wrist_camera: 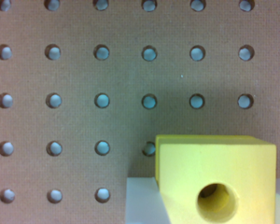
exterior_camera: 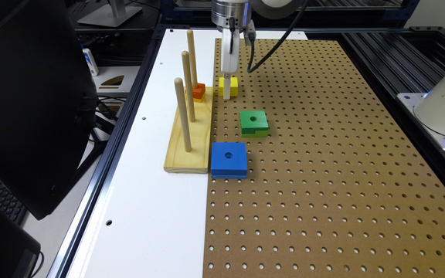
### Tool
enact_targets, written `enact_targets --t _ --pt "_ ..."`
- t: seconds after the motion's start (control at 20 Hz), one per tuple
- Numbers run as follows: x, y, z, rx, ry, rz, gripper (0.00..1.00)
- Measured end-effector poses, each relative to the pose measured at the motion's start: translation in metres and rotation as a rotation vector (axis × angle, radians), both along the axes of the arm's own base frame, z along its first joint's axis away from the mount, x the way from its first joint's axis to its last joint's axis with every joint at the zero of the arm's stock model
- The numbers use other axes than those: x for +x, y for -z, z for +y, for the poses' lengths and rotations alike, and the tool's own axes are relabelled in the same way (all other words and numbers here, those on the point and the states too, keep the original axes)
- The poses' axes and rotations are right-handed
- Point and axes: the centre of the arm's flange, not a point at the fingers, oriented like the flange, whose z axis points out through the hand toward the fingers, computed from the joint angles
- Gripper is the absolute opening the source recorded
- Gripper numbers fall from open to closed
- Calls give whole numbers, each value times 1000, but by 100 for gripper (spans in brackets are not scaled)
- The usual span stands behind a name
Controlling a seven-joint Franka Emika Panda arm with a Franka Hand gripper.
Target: Pick up yellow block.
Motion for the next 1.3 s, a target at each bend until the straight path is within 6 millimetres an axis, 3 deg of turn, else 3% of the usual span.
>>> enact_targets --t 0.35,0.65,0.9,1.15,1.3 --pt "1 -5 0 -1 0 -5 0" --pt "2 -49 -1 -3 -1 0 0" --pt "2 -61 -1 -5 -2 -4 0" --pt "-2 -115 1 -8 -3 -3 0" --pt "-4 -129 1 -10 -3 -8 0"
